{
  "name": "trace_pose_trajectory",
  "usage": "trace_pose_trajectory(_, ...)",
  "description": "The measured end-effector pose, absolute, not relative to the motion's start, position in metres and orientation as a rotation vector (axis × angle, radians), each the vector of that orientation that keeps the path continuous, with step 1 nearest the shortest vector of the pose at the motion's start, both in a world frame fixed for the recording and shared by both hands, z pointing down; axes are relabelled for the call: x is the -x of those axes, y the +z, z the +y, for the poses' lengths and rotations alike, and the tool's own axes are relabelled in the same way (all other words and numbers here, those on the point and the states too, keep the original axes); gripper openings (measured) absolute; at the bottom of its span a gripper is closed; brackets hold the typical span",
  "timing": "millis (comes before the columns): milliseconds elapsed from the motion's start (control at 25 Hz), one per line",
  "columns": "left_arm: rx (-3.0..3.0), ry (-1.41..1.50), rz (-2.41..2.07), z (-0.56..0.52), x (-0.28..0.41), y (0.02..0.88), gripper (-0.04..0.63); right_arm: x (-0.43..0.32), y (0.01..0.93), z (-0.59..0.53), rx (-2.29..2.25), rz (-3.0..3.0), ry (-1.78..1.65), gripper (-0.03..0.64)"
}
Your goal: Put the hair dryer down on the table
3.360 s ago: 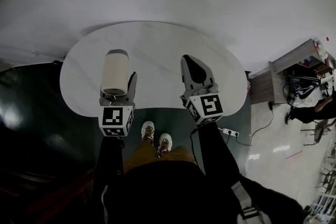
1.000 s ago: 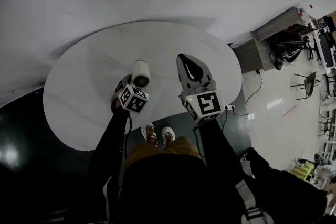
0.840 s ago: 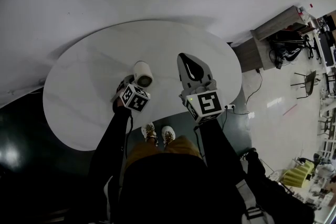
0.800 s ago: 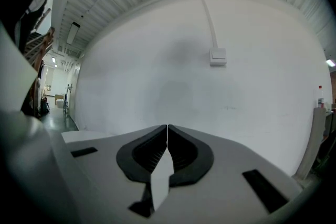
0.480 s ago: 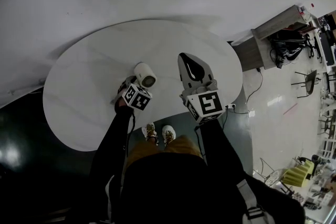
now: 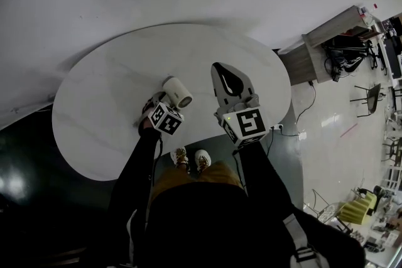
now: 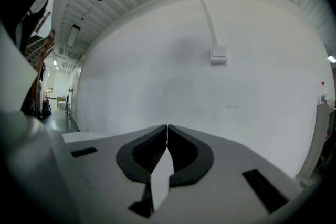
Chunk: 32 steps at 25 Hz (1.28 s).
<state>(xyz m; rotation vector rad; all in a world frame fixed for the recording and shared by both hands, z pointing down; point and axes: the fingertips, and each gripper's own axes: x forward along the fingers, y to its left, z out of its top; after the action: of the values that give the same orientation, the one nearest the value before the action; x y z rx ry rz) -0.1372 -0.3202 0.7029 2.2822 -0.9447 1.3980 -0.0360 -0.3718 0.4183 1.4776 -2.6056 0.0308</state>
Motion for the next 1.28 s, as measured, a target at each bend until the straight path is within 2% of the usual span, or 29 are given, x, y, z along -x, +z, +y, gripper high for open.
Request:
trace_pose_trajectory(720, -2.288, 1.540, -0.921, -0.299, 0.131, 0.713, 0.315, 0.021, 0.414, -0.359, -1.474, -2.621, 0.017, 0.028)
trace_pose_trajectory(1280, -2.240, 1.440, -1.094, -0.298, 0.139, 0.670, 0.314, 0.024, 0.397, -0.336, -1.418, -2.700, 0.008, 0.028)
